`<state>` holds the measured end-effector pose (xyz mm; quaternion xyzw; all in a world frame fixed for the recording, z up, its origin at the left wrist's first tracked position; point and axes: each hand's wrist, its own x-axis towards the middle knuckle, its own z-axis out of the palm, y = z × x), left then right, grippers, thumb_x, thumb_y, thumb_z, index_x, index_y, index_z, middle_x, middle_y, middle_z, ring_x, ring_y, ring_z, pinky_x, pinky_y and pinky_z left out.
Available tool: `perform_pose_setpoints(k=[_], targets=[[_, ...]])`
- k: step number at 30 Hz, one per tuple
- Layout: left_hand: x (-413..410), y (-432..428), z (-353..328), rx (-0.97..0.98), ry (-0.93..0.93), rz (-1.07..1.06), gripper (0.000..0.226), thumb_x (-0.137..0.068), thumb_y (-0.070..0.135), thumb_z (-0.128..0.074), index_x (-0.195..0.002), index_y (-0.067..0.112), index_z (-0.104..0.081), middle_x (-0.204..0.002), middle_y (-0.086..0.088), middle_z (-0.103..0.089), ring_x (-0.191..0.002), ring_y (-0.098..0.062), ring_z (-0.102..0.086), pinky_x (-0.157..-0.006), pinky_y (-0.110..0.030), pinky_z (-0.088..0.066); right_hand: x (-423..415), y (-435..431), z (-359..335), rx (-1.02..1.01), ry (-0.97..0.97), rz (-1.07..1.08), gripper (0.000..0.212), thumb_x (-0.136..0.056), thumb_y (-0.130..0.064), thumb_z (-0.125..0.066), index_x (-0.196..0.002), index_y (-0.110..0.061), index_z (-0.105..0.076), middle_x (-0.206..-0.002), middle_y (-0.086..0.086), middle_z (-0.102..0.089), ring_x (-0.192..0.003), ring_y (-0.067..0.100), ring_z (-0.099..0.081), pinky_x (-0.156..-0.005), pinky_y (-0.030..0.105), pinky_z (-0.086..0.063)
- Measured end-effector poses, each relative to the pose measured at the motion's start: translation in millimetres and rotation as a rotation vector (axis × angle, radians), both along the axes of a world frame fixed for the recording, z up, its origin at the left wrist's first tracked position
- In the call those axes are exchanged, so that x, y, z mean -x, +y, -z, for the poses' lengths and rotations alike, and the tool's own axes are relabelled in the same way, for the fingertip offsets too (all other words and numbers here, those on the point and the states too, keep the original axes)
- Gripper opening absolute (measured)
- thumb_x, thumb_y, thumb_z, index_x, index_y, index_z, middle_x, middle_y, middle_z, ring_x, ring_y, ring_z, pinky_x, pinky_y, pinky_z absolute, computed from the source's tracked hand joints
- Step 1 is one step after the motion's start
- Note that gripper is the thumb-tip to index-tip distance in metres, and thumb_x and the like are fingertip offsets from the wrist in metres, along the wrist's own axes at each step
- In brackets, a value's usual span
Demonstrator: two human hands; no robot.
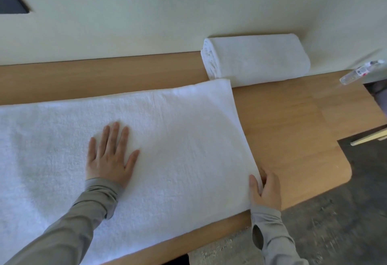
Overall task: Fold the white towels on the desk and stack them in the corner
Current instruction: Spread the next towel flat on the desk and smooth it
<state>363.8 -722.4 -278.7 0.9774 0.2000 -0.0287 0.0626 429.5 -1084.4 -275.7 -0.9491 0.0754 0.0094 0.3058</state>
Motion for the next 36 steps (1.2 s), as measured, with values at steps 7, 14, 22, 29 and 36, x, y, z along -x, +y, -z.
perform_pose_setpoints(k=[7, 14, 22, 29, 36], targets=[[0.2, 0.3, -0.5, 0.006, 0.002, 0.007, 0.070, -0.090, 0.056, -0.008, -0.149, 0.018, -0.015, -0.156, -0.003, -0.015, -0.144, -0.022, -0.014, -0.116, -0.046, -0.009, -44.2, -11.8, -13.3, 0.298, 0.008, -0.090, 0.024, -0.093, -0.004, -0.049, -0.112, 0.006, -0.059, -0.106, 0.024, -0.063, -0.099, 0.040, -0.057, -0.085, 0.046, -0.045], [0.5, 1.4, 0.4, -0.008, 0.006, 0.014, 0.069, -0.090, 0.053, -0.015, -0.149, 0.018, -0.017, -0.156, -0.003, -0.015, -0.143, -0.021, -0.015, -0.116, -0.048, -0.013, -121.7, 132.6, -29.1, 0.325, -0.290, -0.867, 0.048, -0.096, -0.023, -0.039, -0.139, -0.003, -0.039, -0.146, 0.013, -0.039, -0.138, 0.026, -0.031, -0.111, 0.039, -0.023], [-2.2, 3.6, 2.9, -0.010, 0.004, 0.026, 0.069, -0.092, 0.056, -0.012, -0.149, 0.018, -0.019, -0.156, -0.003, -0.016, -0.143, -0.021, -0.016, -0.115, -0.048, -0.014, -179.4, 134.2, -4.6, 0.465, -0.130, -1.009, 0.050, -0.101, -0.022, -0.033, -0.146, -0.008, -0.020, -0.156, 0.006, -0.015, -0.145, 0.016, -0.010, -0.118, 0.025, 0.001], [-3.4, 3.9, 3.2, 0.009, 0.001, 0.009, 0.069, -0.093, 0.057, -0.009, -0.147, 0.018, -0.024, -0.155, -0.005, -0.020, -0.142, -0.023, -0.020, -0.113, -0.049, -0.017, -103.2, 204.2, -24.3, 0.340, -0.357, -0.899, 0.048, -0.090, -0.025, -0.040, -0.130, 0.000, -0.051, -0.137, 0.016, -0.050, -0.129, 0.034, -0.045, -0.104, 0.054, -0.034], [-2.3, 4.9, 3.5, 0.032, -0.013, 0.002, 0.068, -0.093, 0.056, -0.012, -0.147, 0.018, -0.024, -0.155, -0.005, -0.020, -0.143, -0.024, -0.019, -0.112, -0.049, -0.018, -83.8, 169.8, -1.1, 0.578, -0.069, -0.982, 0.065, -0.091, -0.049, -0.006, -0.148, -0.018, -0.006, -0.157, -0.004, -0.003, -0.145, 0.013, -0.001, -0.117, 0.041, 0.000]])
